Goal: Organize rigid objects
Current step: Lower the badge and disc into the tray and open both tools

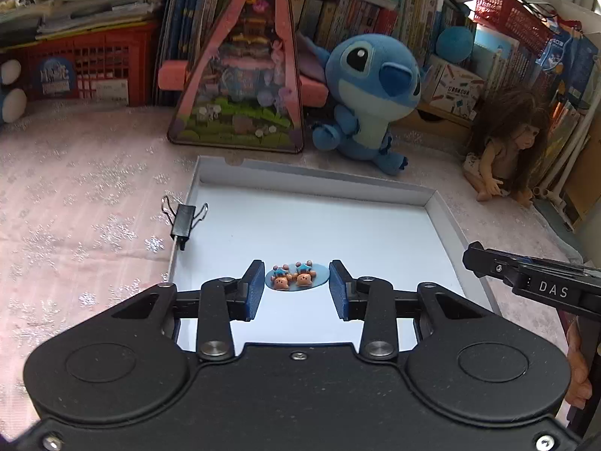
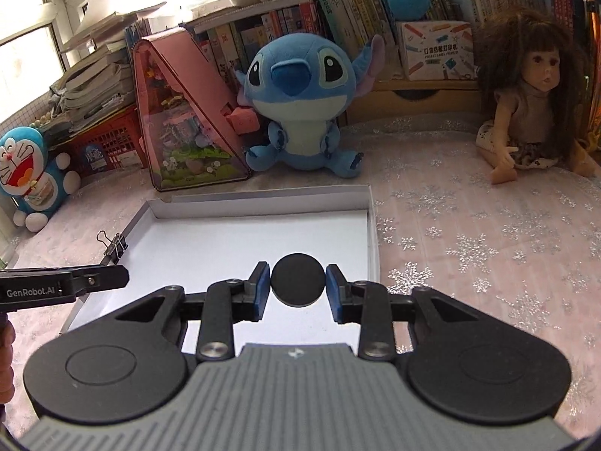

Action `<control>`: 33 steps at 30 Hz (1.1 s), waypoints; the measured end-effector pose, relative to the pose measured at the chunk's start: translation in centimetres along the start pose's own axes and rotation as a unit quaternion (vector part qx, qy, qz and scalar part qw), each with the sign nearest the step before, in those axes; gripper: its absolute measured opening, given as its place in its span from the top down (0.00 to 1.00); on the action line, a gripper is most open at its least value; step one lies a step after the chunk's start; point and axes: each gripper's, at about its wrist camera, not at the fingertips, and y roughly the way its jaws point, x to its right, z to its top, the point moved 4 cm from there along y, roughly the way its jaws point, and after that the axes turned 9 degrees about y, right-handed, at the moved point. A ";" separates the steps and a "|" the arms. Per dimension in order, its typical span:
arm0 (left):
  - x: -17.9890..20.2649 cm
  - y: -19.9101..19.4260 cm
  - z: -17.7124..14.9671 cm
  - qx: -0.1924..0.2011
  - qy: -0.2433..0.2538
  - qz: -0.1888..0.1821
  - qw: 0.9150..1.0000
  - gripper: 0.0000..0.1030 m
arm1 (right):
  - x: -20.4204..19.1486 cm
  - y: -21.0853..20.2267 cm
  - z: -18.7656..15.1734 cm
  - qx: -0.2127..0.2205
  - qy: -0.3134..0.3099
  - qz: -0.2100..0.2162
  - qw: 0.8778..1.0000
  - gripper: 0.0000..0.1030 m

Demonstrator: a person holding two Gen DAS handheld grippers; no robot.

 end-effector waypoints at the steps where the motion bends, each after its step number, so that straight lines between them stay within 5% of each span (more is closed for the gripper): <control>1: 0.0 0.7 0.0 -0.007 -0.003 0.003 1.000 0.66 | 0.0 0.7 0.0 -0.011 0.002 0.001 1.000 0.64; 11: 0.3 4.3 -0.8 -0.041 0.011 0.026 0.999 0.66 | -0.5 3.9 -1.4 -0.062 -0.013 -0.014 0.998 0.63; 33: 1.1 5.1 -1.2 -0.044 0.057 0.056 0.996 0.65 | -0.7 5.1 -2.3 -0.070 -0.044 -0.036 0.996 0.60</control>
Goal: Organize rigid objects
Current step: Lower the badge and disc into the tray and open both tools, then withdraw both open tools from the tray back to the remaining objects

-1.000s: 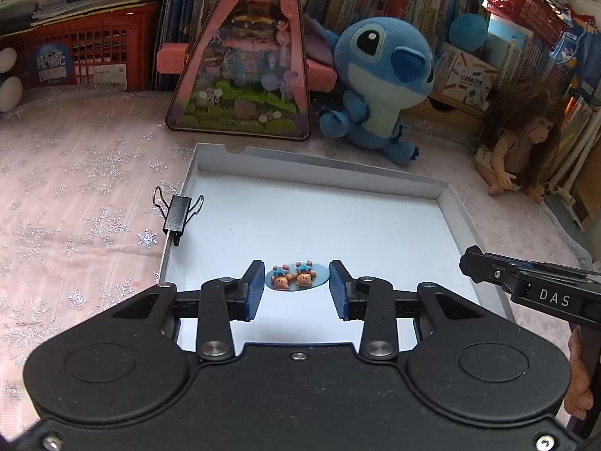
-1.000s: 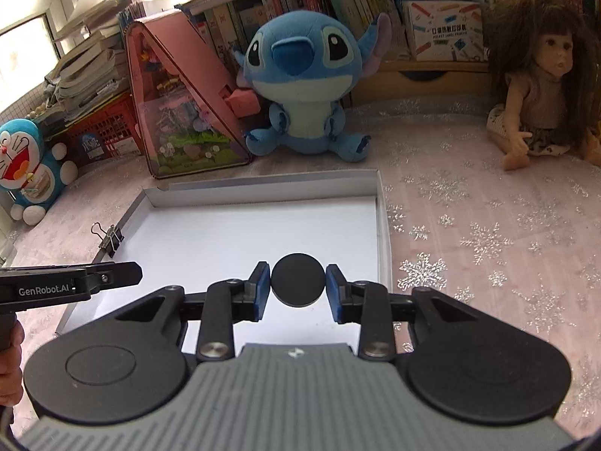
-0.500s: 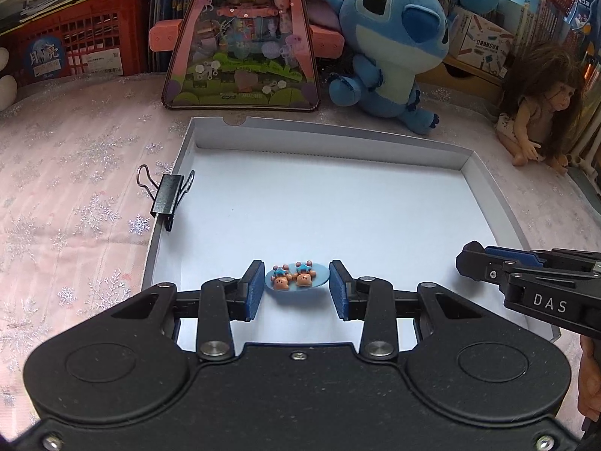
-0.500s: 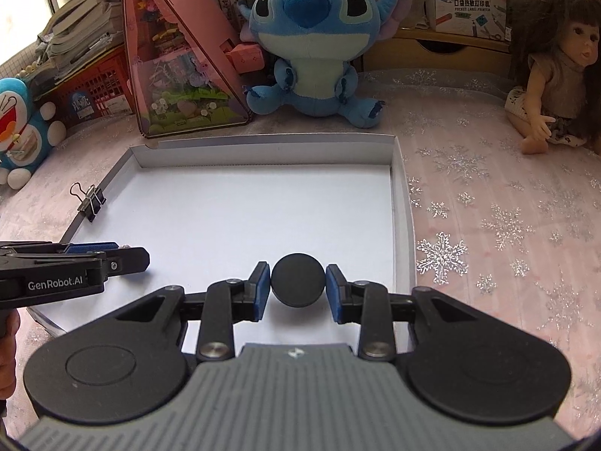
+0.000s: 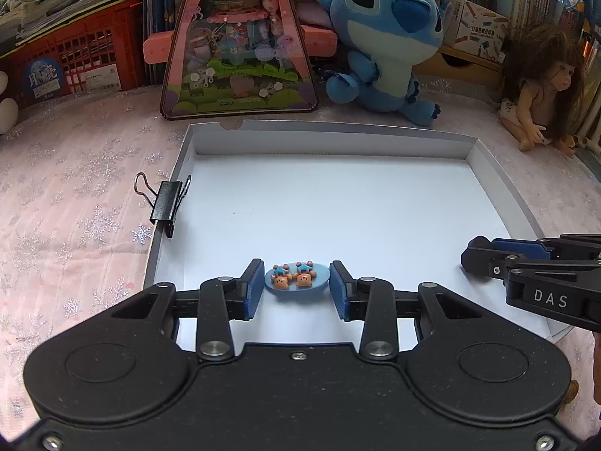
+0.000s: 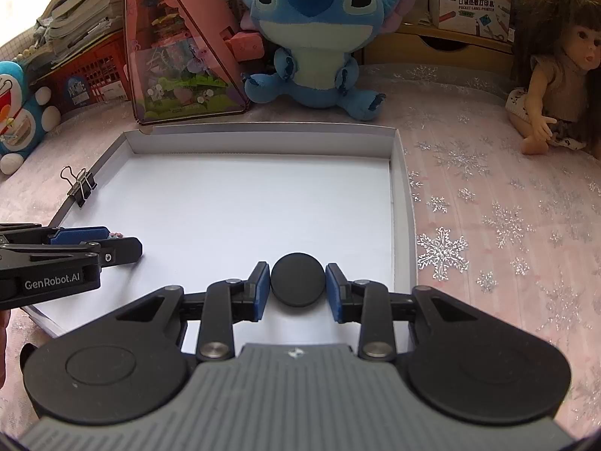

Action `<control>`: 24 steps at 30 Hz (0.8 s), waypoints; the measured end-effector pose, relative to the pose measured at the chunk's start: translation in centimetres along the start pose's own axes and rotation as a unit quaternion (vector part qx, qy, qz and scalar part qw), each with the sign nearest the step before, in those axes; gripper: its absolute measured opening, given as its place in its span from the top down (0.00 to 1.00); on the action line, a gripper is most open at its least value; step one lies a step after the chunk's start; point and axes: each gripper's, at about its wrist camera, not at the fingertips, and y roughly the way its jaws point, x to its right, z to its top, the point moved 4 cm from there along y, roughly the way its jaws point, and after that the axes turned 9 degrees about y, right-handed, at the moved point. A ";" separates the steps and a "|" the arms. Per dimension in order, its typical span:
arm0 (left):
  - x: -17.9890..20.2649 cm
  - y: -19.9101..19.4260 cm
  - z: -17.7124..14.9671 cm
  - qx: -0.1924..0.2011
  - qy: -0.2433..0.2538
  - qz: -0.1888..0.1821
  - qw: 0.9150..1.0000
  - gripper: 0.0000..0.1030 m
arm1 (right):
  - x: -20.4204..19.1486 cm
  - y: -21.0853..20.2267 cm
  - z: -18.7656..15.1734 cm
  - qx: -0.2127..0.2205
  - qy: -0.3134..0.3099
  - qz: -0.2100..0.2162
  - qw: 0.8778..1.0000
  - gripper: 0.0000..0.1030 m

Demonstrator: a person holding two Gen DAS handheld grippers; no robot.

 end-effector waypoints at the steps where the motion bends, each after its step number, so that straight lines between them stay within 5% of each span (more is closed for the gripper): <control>1: 0.1 0.0 0.0 0.000 0.002 0.002 1.000 0.65 | 0.0 -0.1 0.0 0.005 -0.001 -0.001 1.000 0.58; 5: 0.1 -0.8 0.0 0.012 0.000 -0.004 1.000 0.43 | -0.2 -1.3 0.0 0.041 -0.007 0.006 0.999 0.41; 9: 0.2 -2.7 0.1 0.052 0.010 0.012 0.999 0.22 | -0.4 -2.8 0.0 0.067 -0.015 0.010 0.998 0.35; 17: 0.3 -6.6 -1.5 0.091 0.019 0.000 0.996 0.16 | -0.8 -5.4 -1.5 0.102 -0.039 0.024 0.994 0.20; 24: 0.8 -9.0 -5.2 0.109 0.032 -0.010 0.993 0.14 | -0.2 -7.6 -3.8 0.128 -0.050 0.030 0.990 0.17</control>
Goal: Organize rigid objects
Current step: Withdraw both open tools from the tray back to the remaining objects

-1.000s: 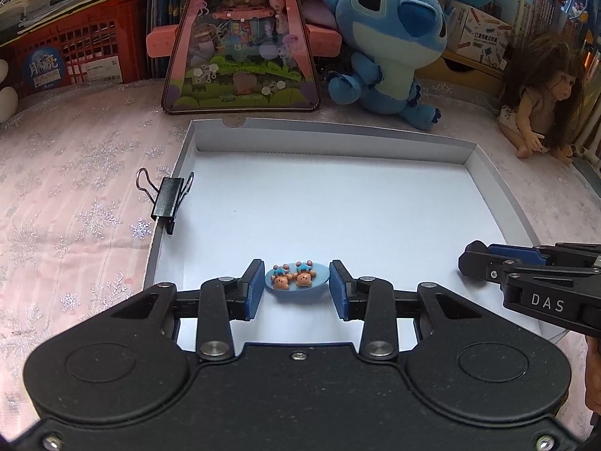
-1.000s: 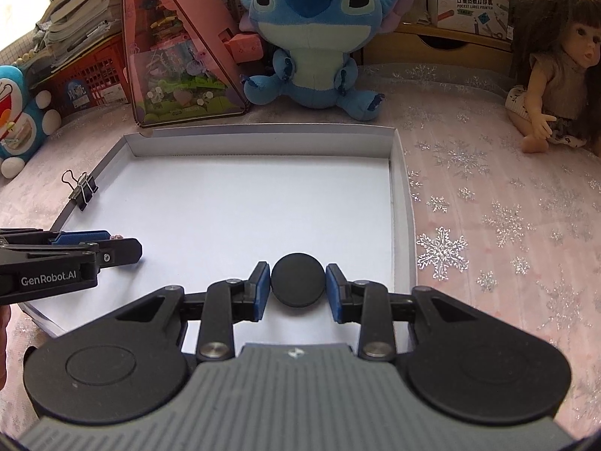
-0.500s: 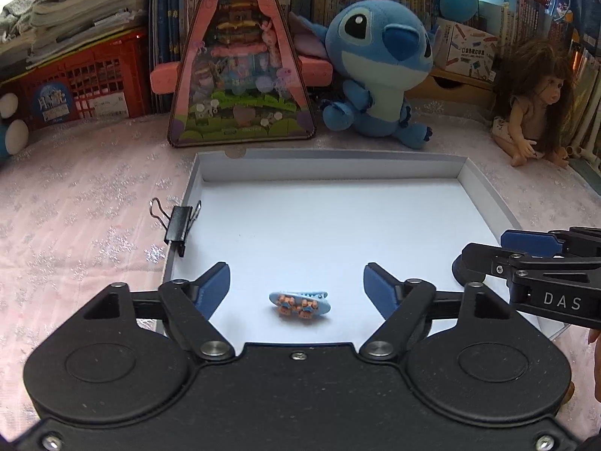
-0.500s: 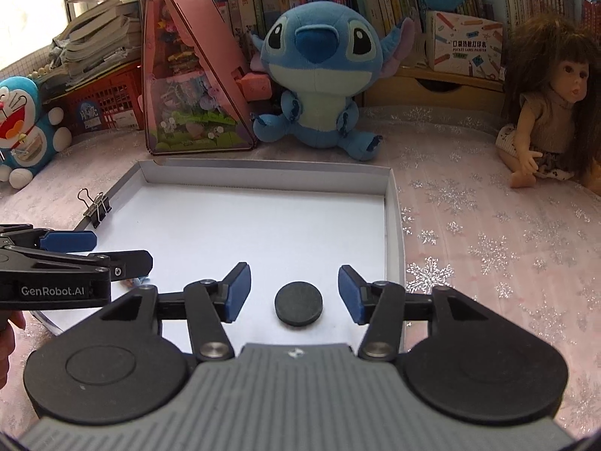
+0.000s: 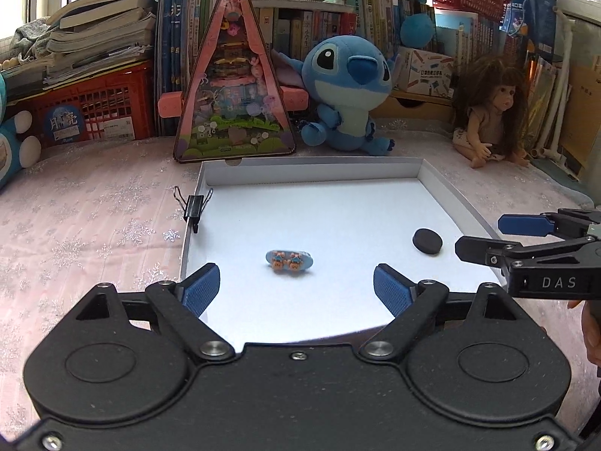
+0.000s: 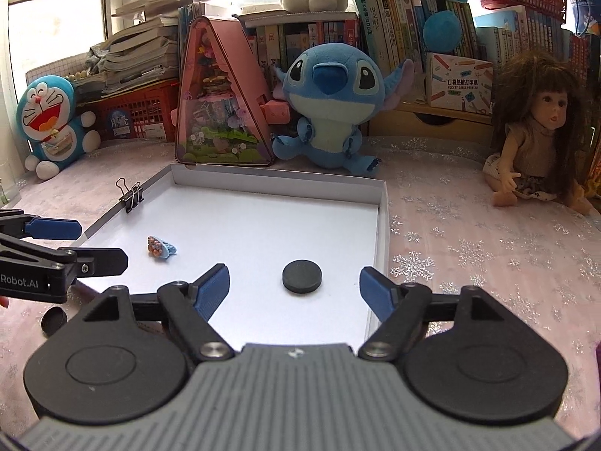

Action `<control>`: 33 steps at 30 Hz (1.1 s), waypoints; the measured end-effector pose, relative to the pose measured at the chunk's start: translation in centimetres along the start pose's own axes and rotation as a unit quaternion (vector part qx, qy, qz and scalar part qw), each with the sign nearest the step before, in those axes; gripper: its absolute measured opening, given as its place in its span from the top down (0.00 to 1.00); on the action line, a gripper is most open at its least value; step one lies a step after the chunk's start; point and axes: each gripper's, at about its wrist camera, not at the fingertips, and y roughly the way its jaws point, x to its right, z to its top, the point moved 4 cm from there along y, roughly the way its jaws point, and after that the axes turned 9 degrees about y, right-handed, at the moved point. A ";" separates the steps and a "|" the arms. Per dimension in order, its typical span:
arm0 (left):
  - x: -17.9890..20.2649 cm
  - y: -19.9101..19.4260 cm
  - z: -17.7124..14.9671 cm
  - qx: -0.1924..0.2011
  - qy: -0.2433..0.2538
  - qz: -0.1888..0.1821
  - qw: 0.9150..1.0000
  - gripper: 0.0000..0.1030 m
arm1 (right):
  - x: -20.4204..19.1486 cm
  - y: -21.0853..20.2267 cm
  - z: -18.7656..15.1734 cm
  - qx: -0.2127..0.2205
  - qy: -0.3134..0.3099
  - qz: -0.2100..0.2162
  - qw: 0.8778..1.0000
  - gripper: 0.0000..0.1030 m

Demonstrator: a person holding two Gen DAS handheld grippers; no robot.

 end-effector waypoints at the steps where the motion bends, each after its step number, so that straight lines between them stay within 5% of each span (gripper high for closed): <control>1: 0.0 -0.3 -0.5 0.001 0.001 -0.001 1.000 0.14 | 0.0 -0.4 -0.3 0.004 -0.001 0.002 1.000 0.16; 21: -0.8 -4.7 -7.7 0.025 0.000 0.041 0.999 0.14 | 2.5 -5.5 -6.4 0.068 -0.005 -0.050 0.996 0.08; 33: -1.2 -5.0 -10.0 0.032 0.003 0.066 0.997 0.14 | 4.1 -6.8 -8.6 0.067 0.013 -0.080 0.994 0.08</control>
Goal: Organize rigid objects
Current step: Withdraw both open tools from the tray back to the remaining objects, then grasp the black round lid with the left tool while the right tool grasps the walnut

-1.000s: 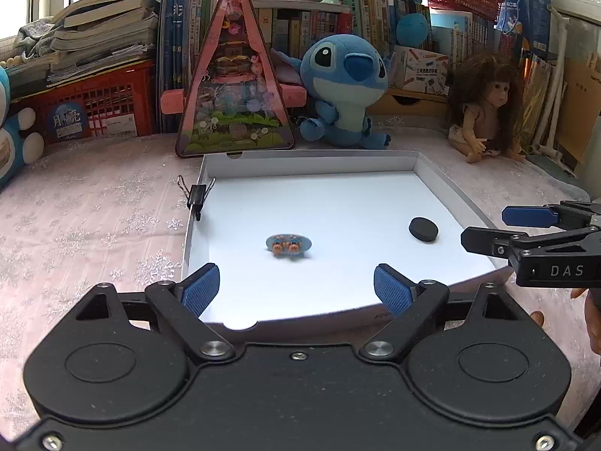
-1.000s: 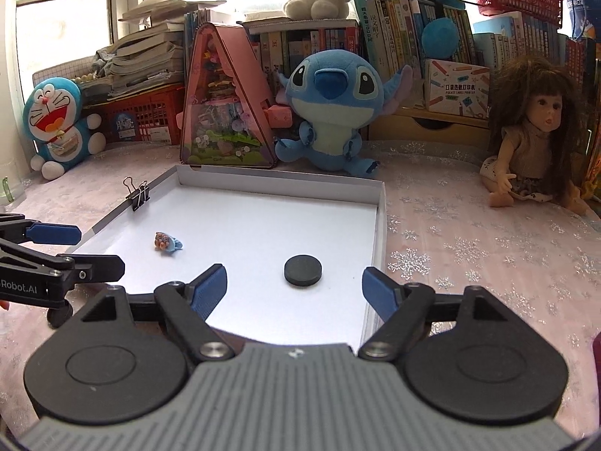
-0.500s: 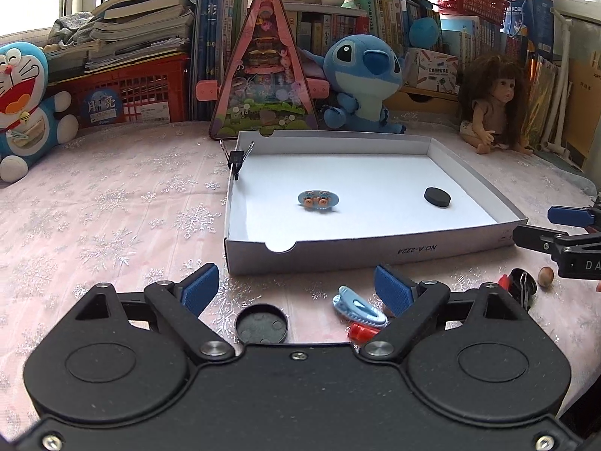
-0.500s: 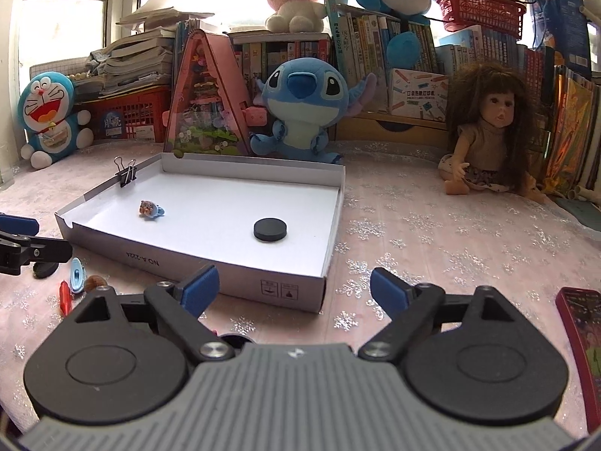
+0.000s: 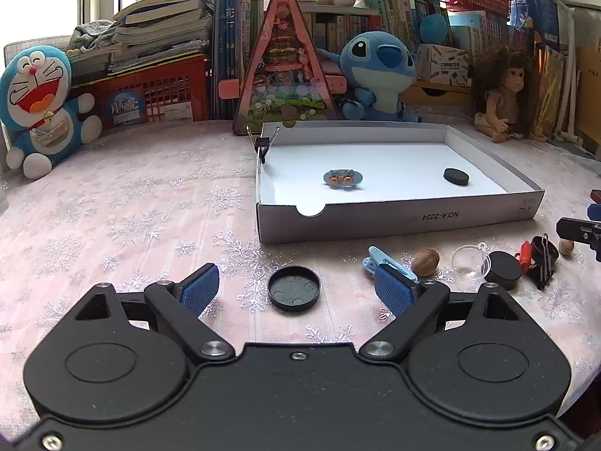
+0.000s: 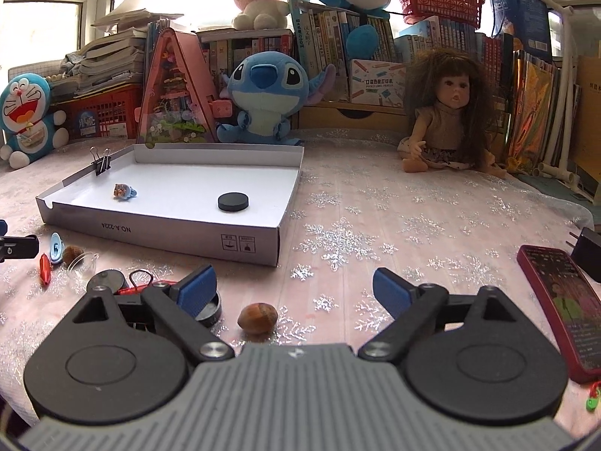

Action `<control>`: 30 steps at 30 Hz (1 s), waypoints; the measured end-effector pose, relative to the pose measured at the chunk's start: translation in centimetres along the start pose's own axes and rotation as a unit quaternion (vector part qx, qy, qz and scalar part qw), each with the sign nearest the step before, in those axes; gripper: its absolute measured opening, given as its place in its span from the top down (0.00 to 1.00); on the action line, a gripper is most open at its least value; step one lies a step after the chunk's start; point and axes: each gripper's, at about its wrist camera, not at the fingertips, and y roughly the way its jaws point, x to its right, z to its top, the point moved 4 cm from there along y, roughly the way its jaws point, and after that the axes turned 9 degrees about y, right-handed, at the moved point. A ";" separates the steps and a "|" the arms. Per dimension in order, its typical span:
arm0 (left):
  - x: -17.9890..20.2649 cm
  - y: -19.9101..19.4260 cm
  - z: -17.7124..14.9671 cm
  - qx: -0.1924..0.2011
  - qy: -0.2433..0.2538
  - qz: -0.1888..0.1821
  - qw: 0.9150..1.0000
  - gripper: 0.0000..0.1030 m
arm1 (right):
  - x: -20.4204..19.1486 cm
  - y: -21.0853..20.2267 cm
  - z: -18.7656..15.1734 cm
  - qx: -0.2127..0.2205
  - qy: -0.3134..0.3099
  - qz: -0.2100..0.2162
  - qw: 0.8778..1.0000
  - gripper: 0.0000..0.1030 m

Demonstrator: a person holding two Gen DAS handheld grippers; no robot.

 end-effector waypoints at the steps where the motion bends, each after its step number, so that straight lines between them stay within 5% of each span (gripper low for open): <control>1: -0.1 0.0 -0.1 0.000 -0.002 0.001 1.000 0.14 | 0.0 -0.1 -0.2 -0.001 0.000 -0.001 1.000 0.08; 22: -0.5 0.3 -1.3 0.003 0.008 0.018 1.000 0.40 | -1.0 -0.4 -2.4 0.007 -0.045 -0.013 0.999 0.16; 25: -0.4 0.3 -1.3 0.006 0.010 0.012 1.000 0.52 | -1.3 -0.4 -2.5 0.005 -0.048 -0.003 0.999 0.26; 27: -0.3 0.2 -1.3 0.007 0.008 0.003 1.000 0.72 | -1.5 -0.5 -2.5 0.002 -0.049 0.004 0.999 0.46; 29: -0.2 0.0 -1.2 0.008 0.003 0.000 1.000 0.72 | -1.8 -0.6 -2.4 -0.004 -0.048 0.007 0.999 0.73; 30: -0.2 -0.1 -1.1 0.009 -0.001 0.001 1.000 0.72 | -1.9 -0.6 -2.4 -0.005 -0.049 0.009 0.999 0.75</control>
